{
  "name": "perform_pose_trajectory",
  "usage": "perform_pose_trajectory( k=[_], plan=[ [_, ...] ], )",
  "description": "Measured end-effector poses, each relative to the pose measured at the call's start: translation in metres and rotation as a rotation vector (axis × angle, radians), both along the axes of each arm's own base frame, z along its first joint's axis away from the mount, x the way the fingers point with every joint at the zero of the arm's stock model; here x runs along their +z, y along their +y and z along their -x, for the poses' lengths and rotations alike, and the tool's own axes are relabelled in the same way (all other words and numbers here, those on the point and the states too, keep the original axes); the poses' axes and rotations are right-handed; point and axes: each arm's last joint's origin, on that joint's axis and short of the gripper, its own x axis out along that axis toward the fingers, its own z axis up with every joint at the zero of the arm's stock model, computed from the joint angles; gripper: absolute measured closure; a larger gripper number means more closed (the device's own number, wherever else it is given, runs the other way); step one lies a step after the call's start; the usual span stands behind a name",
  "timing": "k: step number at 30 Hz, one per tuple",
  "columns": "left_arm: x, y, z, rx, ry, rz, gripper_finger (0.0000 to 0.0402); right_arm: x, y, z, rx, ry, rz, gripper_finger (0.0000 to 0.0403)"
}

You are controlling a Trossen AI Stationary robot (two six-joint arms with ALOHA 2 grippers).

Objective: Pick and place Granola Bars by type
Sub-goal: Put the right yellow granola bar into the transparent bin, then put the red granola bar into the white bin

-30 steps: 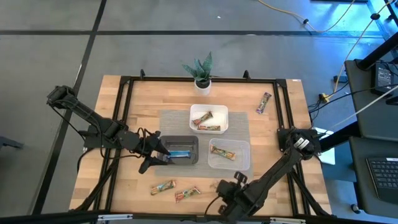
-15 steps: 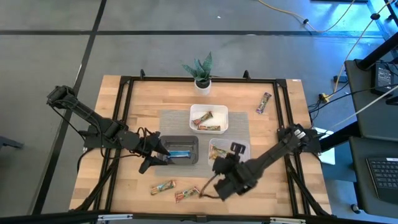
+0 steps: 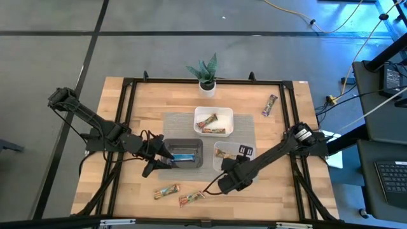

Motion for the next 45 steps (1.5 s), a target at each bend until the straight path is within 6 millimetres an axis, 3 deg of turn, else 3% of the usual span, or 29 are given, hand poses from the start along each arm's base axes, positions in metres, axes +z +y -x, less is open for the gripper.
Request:
perform_pose_trajectory(
  k=[16, 26, 28, 33, 38, 41, 45],
  plan=[
    [0.0, 0.0, 0.0, 0.001, -0.001, -0.002, 0.0189, -0.006, 0.001, -0.002, 0.029, -0.017, -0.022, 0.031],
    [0.0, 0.0, 0.0, 0.004, -0.002, -0.003, 0.0187, -0.005, 0.003, -0.002, 0.016, -0.008, -0.059, 0.0234],
    [0.0, 0.0, 0.0, 0.006, -0.002, -0.004, 0.0189, 0.005, 0.006, -0.003, 0.028, -0.041, -0.073, 0.0226],
    [0.001, 0.0, -0.001, 0.001, -0.031, -0.056, 0.0193, 0.052, 0.01, 0.003, 0.046, -0.244, -0.116, 0.0222],
    [0.018, -0.003, -0.005, -0.015, -0.127, -0.103, 0.0194, 0.102, 0.015, 0.027, 0.056, -0.627, -0.158, 0.0222],
    [0.032, -0.011, -0.013, -0.021, -0.17, -0.174, 0.0194, 0.106, 0.015, 0.042, 0.091, -0.761, -0.213, 0.0222],
    [0.044, -0.028, -0.031, -0.005, -0.196, -0.289, 0.0194, 0.1, 0.0, 0.057, 0.119, -0.851, -0.282, 0.0222]
  ],
)
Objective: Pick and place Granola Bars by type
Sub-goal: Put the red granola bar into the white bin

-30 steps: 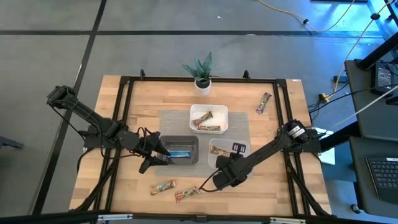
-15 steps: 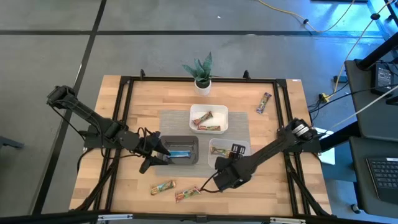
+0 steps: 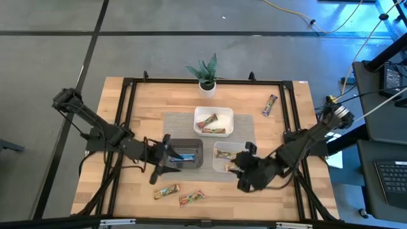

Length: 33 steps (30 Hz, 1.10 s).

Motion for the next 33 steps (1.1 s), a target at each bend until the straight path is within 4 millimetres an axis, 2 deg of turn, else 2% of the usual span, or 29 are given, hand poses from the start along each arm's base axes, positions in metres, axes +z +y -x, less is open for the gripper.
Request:
perform_pose_trajectory(
  k=[3, 7, 15, 23, 33],
  plan=[
    [0.002, -0.011, -0.016, 0.024, 0.038, -0.042, 0.0194, -0.004, -0.014, 0.013, 0.018, -0.026, -0.042, 0.0222],
    [0.003, -0.027, -0.038, 0.04, 0.134, -0.041, 0.0194, 0.001, -0.029, 0.038, 0.027, -0.077, -0.066, 0.0222],
    [-0.02, -0.074, -0.079, 0.08, 0.443, -0.125, 0.0197, -0.003, -0.056, 0.076, 0.024, -0.113, -0.095, 0.0222],
    [-0.061, -0.119, -0.109, 0.114, 0.587, -0.138, 0.0202, -0.015, -0.062, 0.084, 0.061, -0.096, -0.05, 0.0222],
    [-0.108, -0.139, -0.123, 0.202, 0.722, -0.008, 0.0203, -0.022, -0.064, 0.087, 0.106, -0.051, 0.015, 0.0222]
  ],
)
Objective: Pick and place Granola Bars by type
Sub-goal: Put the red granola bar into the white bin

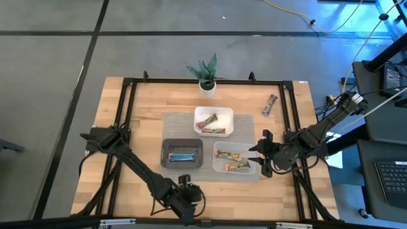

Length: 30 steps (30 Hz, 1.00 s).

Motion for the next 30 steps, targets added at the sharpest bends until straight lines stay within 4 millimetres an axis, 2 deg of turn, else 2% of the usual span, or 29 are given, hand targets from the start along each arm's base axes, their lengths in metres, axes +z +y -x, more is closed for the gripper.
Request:
perform_pose_trajectory(
  k=[7, 19, 30],
  plan=[
    [-0.021, 0.003, 0.004, 0.118, 0.118, -0.001, 0.0203, -0.001, -0.001, 0.001, 0.016, 0.015, 0.028, 0.0222],
    [-0.042, 0.002, 0.006, 0.112, 0.231, 0.017, 0.0205, -0.003, -0.002, 0.002, 0.019, 0.035, 0.057, 0.0222],
    [-0.045, 0.004, 0.005, 0.137, 0.262, 0.032, 0.0257, -0.002, -0.002, 0.002, 0.056, 0.035, 0.101, 0.0222]
  ],
)
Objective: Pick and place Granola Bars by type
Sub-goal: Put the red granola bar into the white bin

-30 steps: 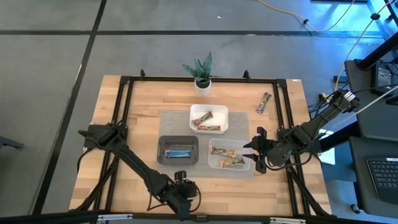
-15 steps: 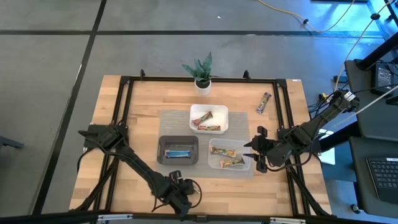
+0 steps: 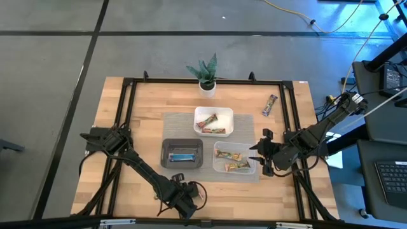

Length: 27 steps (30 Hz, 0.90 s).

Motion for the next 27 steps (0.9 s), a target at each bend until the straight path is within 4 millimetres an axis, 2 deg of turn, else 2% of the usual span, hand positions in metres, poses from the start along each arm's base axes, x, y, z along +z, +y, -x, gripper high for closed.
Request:
perform_pose_trajectory(
  k=[7, 13, 20, 23, 27],
  plan=[
    [-0.001, 0.0, 0.0, 0.002, 0.002, 0.001, 0.0297, 0.0, 0.0, 0.0, 0.012, 0.001, 0.013, 0.0222],
    [0.008, 0.0, 0.0, 0.018, -0.001, 0.061, 0.0307, 0.001, 0.0, -0.001, 0.009, -0.005, 0.0, 0.0222],
    [0.061, 0.013, 0.0, 0.058, -0.164, 0.103, 0.0308, 0.007, 0.005, -0.006, 0.015, -0.087, -0.062, 0.0222],
    [0.092, 0.022, -0.001, 0.082, -0.314, 0.091, 0.0308, 0.012, 0.008, -0.01, 0.015, -0.144, -0.102, 0.0222],
    [0.127, 0.035, -0.004, 0.059, -0.527, -0.018, 0.0308, 0.021, 0.012, -0.015, 0.056, -0.24, -0.124, 0.0222]
  ],
)
